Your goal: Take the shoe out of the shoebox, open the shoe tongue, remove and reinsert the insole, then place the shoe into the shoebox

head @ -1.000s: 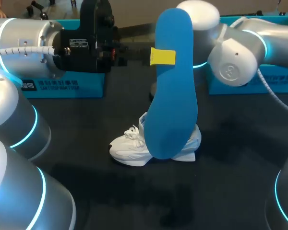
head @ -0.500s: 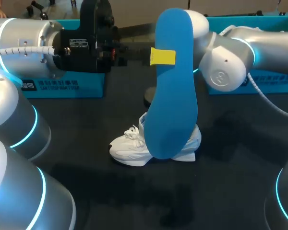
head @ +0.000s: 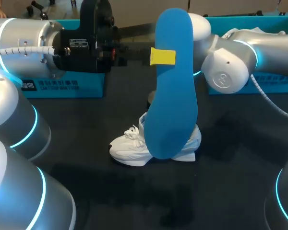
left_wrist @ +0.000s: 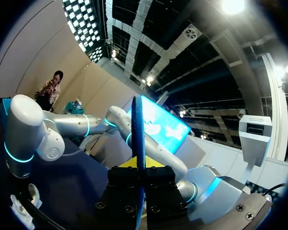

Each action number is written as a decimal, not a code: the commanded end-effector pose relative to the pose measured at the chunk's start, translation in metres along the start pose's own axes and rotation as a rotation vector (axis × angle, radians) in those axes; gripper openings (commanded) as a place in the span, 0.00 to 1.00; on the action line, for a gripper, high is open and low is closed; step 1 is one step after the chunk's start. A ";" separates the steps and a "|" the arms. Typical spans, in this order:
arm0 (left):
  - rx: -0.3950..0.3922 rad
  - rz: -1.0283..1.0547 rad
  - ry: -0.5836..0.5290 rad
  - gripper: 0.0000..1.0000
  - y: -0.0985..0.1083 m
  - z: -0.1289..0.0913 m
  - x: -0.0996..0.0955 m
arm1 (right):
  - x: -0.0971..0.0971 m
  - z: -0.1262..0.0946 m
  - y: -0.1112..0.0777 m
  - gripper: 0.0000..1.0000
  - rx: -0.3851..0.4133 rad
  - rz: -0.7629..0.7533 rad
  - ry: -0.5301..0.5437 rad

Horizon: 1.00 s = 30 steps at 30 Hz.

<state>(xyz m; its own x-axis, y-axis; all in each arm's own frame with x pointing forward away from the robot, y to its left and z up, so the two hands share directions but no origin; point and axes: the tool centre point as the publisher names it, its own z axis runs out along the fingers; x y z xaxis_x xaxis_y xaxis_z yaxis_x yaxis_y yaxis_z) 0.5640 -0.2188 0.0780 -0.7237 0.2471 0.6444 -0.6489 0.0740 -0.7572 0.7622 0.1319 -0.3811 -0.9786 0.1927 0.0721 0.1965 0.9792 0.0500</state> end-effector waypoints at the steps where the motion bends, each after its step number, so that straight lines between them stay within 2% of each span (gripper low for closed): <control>1: 0.001 0.001 0.000 0.00 0.001 0.001 0.000 | 0.000 0.004 0.000 0.31 -0.006 0.001 0.002; 5: 0.001 0.001 0.000 0.00 0.001 0.001 0.000 | 0.002 0.006 0.000 0.18 -0.007 0.002 0.008; 7: 0.001 0.001 0.000 0.00 0.001 0.001 0.000 | 0.002 0.007 -0.001 0.00 -0.007 0.006 0.012; 16: 0.001 0.001 0.000 0.00 0.001 0.001 0.000 | 0.006 -0.004 -0.003 0.00 -0.010 0.033 0.030; 30: 0.001 0.001 0.000 0.00 0.001 0.001 0.000 | 0.008 -0.038 -0.007 0.00 -0.139 0.287 0.123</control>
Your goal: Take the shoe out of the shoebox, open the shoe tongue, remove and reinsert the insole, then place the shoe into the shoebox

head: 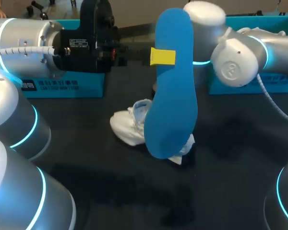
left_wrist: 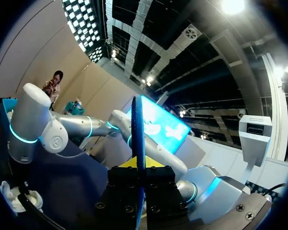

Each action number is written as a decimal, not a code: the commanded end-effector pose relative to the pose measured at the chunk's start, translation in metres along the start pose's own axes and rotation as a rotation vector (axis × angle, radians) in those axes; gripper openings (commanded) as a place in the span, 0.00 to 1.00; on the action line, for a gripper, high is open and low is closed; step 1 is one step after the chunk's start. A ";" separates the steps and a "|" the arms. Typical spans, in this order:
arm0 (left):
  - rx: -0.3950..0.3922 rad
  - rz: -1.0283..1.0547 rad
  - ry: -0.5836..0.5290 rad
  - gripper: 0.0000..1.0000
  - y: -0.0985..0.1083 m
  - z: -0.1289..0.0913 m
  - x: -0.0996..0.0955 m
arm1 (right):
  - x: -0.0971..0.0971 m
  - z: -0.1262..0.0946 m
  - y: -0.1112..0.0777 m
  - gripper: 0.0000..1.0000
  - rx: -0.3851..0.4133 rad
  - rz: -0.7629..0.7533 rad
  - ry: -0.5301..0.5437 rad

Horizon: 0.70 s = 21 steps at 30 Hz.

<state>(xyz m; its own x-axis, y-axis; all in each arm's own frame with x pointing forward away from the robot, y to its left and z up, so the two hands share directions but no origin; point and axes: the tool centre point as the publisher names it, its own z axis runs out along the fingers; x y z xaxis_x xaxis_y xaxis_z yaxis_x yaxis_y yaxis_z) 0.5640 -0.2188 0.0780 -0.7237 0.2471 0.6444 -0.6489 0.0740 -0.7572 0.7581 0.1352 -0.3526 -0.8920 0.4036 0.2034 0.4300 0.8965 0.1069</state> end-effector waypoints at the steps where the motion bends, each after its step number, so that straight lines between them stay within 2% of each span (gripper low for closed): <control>1: 0.001 0.001 0.000 0.00 0.001 0.001 0.000 | 0.000 -0.014 -0.009 0.00 -0.051 0.070 0.020; 3: 0.001 0.001 0.000 0.00 0.001 0.001 0.000 | 0.001 -0.017 -0.010 0.00 -0.081 0.115 0.032; 7: 0.001 0.001 0.000 0.00 0.001 0.001 0.000 | 0.003 -0.019 -0.010 0.00 -0.195 0.181 0.065; 8: 0.001 0.001 0.000 0.00 0.001 0.001 0.000 | 0.003 -0.022 -0.008 0.00 -0.259 0.151 0.044; 9: 0.001 0.001 0.000 0.00 0.001 0.001 0.000 | 0.002 -0.026 -0.003 0.00 -0.290 0.074 0.058; 21: 0.001 0.001 0.000 0.00 0.001 0.001 0.000 | 0.002 -0.026 -0.003 0.00 -0.290 0.074 0.058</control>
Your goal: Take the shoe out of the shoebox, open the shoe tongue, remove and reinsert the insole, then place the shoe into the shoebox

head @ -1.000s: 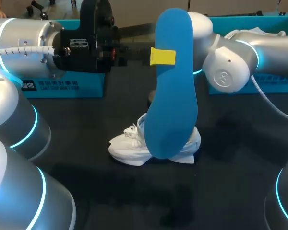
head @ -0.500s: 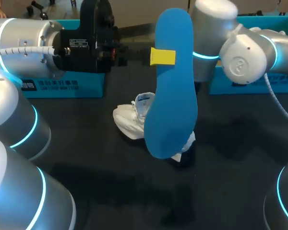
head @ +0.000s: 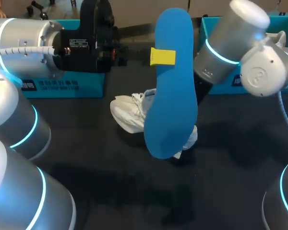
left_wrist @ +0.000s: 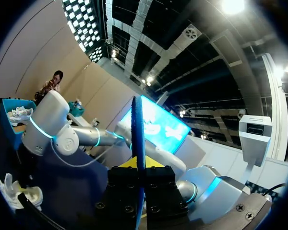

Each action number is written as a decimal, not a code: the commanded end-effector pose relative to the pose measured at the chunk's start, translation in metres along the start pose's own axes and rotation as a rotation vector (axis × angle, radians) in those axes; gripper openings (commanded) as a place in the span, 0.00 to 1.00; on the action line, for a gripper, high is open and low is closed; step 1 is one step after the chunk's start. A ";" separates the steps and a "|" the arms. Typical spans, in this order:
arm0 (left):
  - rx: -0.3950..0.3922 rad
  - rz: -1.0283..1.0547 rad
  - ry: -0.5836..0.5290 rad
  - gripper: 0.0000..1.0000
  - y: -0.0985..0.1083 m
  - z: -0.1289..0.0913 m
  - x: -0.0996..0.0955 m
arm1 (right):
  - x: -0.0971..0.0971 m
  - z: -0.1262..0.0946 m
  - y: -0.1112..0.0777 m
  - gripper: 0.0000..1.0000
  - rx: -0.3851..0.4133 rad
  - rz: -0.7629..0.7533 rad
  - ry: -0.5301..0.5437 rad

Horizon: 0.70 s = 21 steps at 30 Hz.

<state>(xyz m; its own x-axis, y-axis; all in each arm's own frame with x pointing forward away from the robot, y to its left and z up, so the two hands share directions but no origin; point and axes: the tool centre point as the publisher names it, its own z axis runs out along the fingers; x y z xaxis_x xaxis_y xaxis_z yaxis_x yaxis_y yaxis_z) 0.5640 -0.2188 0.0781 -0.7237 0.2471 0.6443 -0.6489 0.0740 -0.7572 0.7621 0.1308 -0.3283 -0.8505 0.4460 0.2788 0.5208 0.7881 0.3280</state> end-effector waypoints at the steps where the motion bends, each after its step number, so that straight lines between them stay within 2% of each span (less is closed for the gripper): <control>1: 0.001 0.001 0.000 0.00 0.001 0.001 0.000 | 0.003 -0.001 -0.003 0.00 -0.038 0.000 -0.004; 4: 0.001 0.001 0.000 0.00 0.001 0.001 0.000 | 0.004 -0.002 -0.004 0.00 -0.037 0.006 0.002; 5: 0.001 0.001 0.000 0.00 0.001 0.001 0.000 | 0.003 -0.002 -0.006 0.00 -0.016 0.076 -0.009; 6: 0.001 0.001 0.000 0.00 0.001 0.001 0.000 | 0.004 -0.004 -0.007 0.00 -0.059 0.081 -0.012; 7: 0.001 0.001 0.000 0.00 0.001 0.001 0.000 | 0.005 -0.004 -0.008 0.00 -0.020 0.130 -0.017; 9: 0.001 0.001 0.000 0.00 0.001 0.001 0.000 | 0.007 -0.005 -0.009 0.00 -0.035 0.151 -0.019; 10: 0.001 0.001 0.000 0.00 0.001 0.001 0.000 | 0.007 -0.003 -0.011 0.00 -0.007 0.182 -0.025; 15: 0.001 0.001 0.000 0.00 0.001 0.001 0.000 | 0.010 -0.002 -0.020 0.00 -0.043 0.292 -0.039; 21: 0.001 0.001 0.000 0.00 0.001 0.001 0.000 | 0.013 -0.005 -0.021 0.00 -0.085 0.404 -0.070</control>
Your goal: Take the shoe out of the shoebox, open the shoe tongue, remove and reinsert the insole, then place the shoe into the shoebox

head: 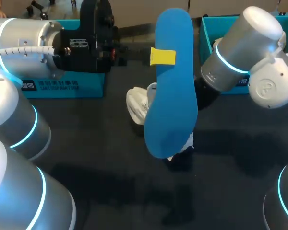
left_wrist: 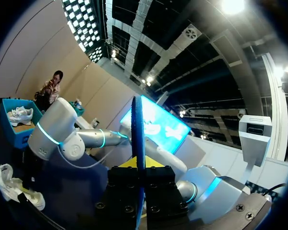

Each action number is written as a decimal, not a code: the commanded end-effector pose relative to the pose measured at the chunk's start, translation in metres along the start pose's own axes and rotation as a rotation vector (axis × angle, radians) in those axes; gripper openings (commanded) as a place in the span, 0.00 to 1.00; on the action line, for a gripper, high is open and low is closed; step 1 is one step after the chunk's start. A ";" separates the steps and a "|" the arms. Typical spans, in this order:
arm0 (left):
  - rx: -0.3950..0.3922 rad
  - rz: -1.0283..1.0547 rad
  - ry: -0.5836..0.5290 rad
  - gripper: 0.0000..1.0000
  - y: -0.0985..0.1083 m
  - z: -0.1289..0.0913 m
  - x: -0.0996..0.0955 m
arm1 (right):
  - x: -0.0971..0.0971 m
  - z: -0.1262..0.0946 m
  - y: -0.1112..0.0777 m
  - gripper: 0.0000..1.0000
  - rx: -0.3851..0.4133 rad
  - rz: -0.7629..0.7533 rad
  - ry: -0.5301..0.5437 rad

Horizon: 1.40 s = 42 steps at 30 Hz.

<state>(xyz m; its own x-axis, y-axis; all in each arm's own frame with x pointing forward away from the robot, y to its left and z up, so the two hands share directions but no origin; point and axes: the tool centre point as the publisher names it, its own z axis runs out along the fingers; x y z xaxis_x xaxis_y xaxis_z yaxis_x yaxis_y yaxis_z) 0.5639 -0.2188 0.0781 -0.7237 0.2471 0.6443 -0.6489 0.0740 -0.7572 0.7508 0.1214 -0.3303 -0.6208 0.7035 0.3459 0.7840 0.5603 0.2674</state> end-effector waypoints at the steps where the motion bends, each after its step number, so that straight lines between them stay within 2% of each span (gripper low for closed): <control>1: 0.001 0.001 0.000 0.00 0.001 0.001 0.000 | 0.006 -0.005 -0.009 0.00 -0.029 0.078 -0.025; 8: 0.001 0.001 0.000 0.00 0.001 0.001 0.000 | 0.011 -0.005 -0.008 0.00 -0.050 0.254 -0.039; 13: 0.001 0.001 0.000 0.00 0.001 0.001 0.000 | 0.013 -0.004 -0.004 0.00 -0.068 0.332 -0.060; 14: 0.001 0.001 0.000 0.00 0.001 0.001 0.000 | 0.013 -0.004 -0.003 0.00 -0.093 0.336 -0.060; 18: 0.001 0.001 0.000 0.00 0.001 0.001 0.000 | 0.013 -0.001 0.001 0.00 -0.073 0.377 -0.091; 26: 0.001 0.001 0.000 0.00 0.001 0.001 0.000 | 0.010 0.009 0.003 0.00 -0.108 0.470 -0.125; 34: 0.001 0.001 0.000 0.00 0.001 0.001 0.000 | 0.004 0.024 0.006 0.00 -0.122 0.462 -0.121; 42: 0.001 0.001 0.000 0.00 0.001 0.001 0.000 | 0.003 0.038 0.008 0.00 -0.090 0.453 -0.121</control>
<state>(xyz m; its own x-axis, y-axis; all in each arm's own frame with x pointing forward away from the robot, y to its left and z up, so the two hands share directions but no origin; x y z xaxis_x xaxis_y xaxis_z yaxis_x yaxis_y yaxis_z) 0.5640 -0.2188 0.0780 -0.7237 0.2471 0.6444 -0.6490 0.0739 -0.7572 0.7516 0.1384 -0.3547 -0.2113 0.9171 0.3381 0.9687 0.1504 0.1975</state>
